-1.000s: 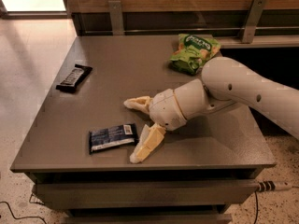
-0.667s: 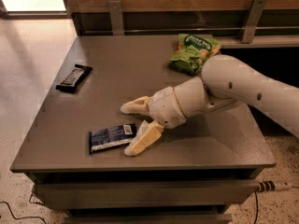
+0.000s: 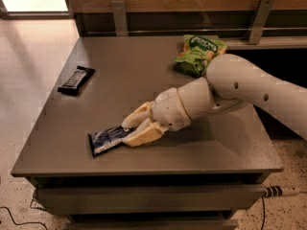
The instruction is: Pick rxbar blueberry
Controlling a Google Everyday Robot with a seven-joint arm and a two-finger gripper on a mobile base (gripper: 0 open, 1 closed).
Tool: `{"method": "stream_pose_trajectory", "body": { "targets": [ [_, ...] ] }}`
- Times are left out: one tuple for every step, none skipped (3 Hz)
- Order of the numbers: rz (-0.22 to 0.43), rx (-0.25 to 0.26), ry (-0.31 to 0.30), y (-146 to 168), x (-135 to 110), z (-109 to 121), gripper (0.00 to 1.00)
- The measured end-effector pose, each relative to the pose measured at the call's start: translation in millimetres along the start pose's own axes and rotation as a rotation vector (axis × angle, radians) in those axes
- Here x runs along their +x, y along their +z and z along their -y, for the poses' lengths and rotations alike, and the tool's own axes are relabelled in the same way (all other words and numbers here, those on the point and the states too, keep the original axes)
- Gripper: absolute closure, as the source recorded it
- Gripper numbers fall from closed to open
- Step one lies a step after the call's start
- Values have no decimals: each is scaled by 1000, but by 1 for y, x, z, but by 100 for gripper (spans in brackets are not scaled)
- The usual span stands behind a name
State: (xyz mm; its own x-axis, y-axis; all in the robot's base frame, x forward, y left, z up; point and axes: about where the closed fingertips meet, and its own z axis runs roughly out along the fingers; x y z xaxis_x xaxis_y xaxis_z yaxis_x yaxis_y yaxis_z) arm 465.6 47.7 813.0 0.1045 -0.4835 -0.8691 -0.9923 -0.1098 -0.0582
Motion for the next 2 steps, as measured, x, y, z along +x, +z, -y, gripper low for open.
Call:
{"method": "stream_pose_trajectory", "body": {
  "targets": [
    [-3, -3, -3, 0, -2, 0, 100],
    [-15, -15, -40, -14, -27, 11, 100]
  ]
}}
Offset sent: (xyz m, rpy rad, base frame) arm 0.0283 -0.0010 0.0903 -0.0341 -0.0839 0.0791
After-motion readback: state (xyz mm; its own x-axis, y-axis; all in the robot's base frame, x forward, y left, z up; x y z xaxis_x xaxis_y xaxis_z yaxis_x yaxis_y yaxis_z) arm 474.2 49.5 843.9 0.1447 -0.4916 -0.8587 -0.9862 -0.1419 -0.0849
